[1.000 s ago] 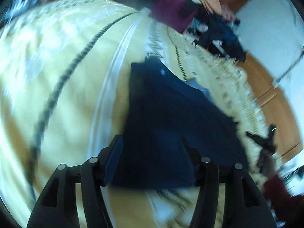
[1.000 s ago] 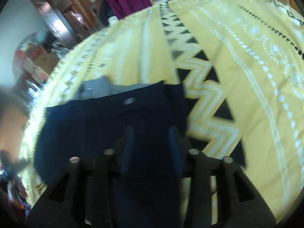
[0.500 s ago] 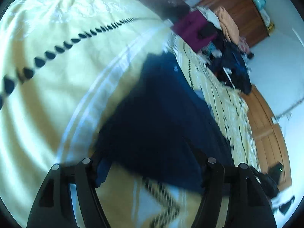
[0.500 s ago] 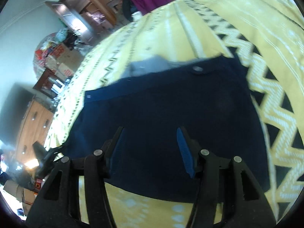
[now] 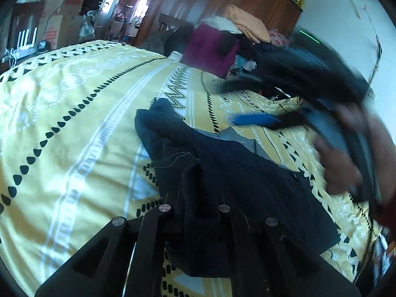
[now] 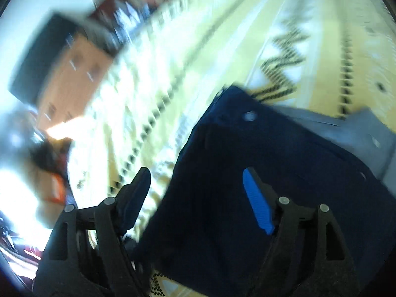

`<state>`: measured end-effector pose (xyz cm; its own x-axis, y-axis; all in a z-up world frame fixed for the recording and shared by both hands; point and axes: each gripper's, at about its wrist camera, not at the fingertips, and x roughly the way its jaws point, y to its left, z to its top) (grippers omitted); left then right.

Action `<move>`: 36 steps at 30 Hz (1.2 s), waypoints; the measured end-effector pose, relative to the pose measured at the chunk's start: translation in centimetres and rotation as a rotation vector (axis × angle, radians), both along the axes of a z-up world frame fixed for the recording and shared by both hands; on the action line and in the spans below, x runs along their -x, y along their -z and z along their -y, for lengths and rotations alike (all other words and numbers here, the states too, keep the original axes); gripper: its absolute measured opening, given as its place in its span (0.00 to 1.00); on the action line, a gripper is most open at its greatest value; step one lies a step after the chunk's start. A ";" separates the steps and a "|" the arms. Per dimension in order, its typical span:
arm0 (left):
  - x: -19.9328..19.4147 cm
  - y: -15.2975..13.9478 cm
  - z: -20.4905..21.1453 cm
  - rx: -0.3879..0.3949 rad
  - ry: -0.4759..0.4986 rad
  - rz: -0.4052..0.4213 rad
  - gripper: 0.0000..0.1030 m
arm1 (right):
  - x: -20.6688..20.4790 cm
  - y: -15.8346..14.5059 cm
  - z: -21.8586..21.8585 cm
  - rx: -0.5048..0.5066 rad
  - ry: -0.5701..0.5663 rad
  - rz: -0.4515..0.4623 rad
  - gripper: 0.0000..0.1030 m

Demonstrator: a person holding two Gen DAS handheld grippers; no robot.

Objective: Fold small clothes

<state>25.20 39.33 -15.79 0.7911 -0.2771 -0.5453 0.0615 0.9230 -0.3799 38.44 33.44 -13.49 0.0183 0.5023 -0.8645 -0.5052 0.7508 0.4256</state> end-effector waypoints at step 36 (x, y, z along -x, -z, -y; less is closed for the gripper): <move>-0.4 4.3 41.4 -0.270 0.936 -0.104 0.19 | 8.1 11.1 49.8 -0.419 0.688 -0.073 0.09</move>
